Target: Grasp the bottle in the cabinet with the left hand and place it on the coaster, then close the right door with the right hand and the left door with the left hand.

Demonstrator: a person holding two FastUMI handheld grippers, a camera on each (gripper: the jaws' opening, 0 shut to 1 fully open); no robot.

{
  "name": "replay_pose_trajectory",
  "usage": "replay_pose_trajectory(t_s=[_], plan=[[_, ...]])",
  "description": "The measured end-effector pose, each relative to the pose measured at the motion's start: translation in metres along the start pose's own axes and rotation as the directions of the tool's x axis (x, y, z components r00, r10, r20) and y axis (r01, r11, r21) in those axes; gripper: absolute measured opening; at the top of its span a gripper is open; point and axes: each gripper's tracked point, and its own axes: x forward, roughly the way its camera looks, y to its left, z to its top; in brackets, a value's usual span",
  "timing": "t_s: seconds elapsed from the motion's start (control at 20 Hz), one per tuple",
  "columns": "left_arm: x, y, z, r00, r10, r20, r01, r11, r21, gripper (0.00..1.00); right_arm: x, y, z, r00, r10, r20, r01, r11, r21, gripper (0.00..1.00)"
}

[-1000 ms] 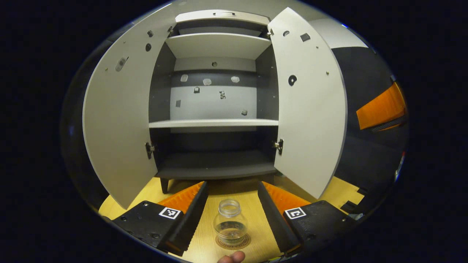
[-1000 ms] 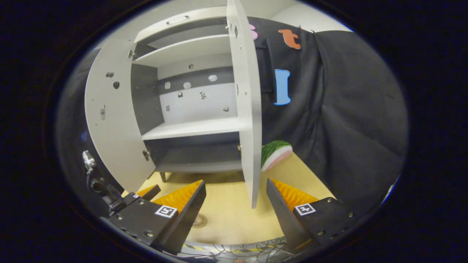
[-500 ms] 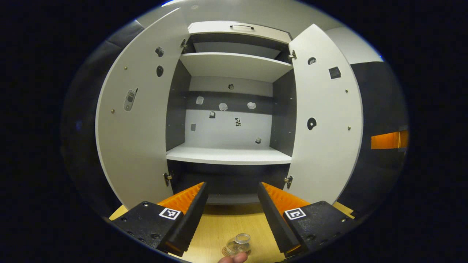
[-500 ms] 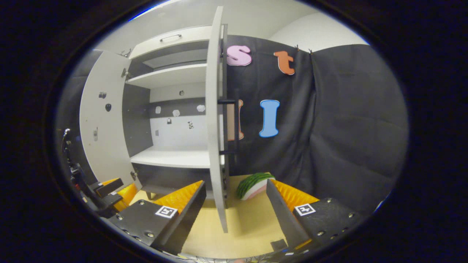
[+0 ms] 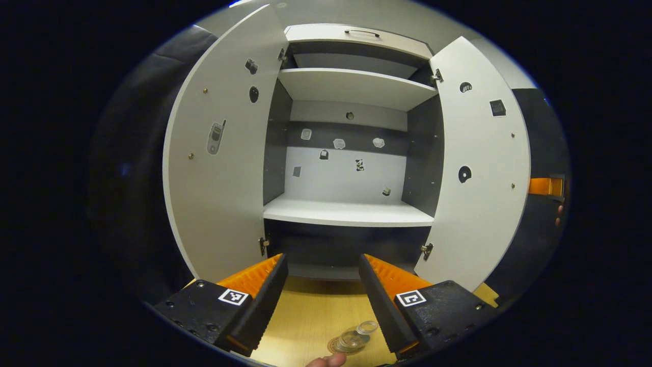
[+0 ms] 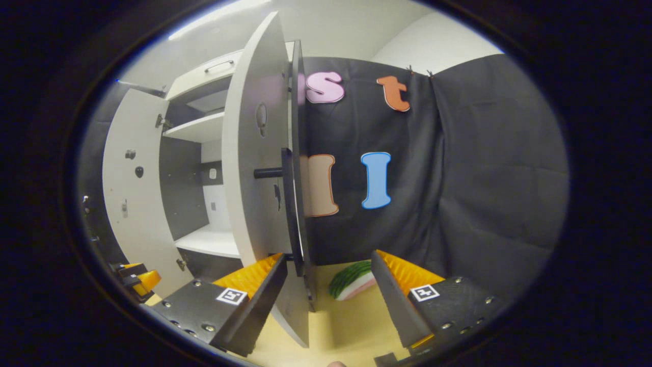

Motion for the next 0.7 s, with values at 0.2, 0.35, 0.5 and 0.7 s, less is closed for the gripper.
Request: replay_pose_trajectory(t_s=[0.2, 0.35, 0.5, 0.7], plan=[[-0.001, 0.000, -0.003, 1.000, 0.005, -0.008, -0.005, 1.000, 0.009, 0.90, 0.005, 0.001, 0.002, 0.999, 0.036, -0.001, -0.036, 0.999, -0.004, 0.99], [-0.002, 0.004, -0.005, 1.000, 0.023, -0.009, -0.022, 1.000, 0.012, 0.90, 0.006, 0.003, -0.001, 0.999, 0.052, -0.003, -0.052, 0.999, 0.009, 0.98], [-0.003, 0.005, -0.007, 0.999, 0.028, -0.018, -0.028, 1.000, -0.003, 0.90, 0.007, 0.005, -0.001, 0.998, 0.055, -0.002, -0.055, 0.998, 0.008, 0.98], [-0.004, 0.005, -0.009, 0.999, 0.033, -0.034, -0.033, 0.999, -0.005, 0.90, 0.007, 0.010, -0.001, 0.998, 0.065, 0.002, -0.065, 0.998, 0.012, 0.98]])
